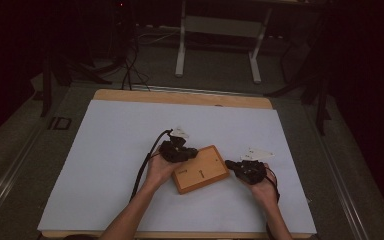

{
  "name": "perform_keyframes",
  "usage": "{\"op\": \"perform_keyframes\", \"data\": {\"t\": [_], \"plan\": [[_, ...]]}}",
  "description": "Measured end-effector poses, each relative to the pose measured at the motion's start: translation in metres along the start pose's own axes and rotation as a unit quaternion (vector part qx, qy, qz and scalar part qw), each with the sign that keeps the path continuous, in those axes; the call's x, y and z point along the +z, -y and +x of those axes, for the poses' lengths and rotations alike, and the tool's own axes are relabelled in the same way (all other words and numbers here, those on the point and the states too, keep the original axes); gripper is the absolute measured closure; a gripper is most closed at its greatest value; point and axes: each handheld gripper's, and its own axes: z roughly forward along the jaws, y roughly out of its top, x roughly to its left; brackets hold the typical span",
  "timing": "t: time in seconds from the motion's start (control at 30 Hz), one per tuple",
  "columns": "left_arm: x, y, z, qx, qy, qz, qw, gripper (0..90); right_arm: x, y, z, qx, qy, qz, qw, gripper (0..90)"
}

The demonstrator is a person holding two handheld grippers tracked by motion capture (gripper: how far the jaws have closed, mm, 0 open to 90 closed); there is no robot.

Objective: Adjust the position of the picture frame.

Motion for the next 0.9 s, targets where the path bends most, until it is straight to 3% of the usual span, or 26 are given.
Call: {"op": "perform_keyframes", "data": {"t": [0.5,0.9], "plan": [[-0.001,0.009,0.009,-0.013,-0.018,0.017,0.9996,84.3,0.015,-0.003,0.025,-0.032,-0.030,0.022,0.9988,89.6],[0.006,0.012,0.009,-0.018,-0.029,0.031,0.9989,84.0,0.021,-0.001,0.027,-0.033,-0.030,0.033,0.9984,88.9]]}}
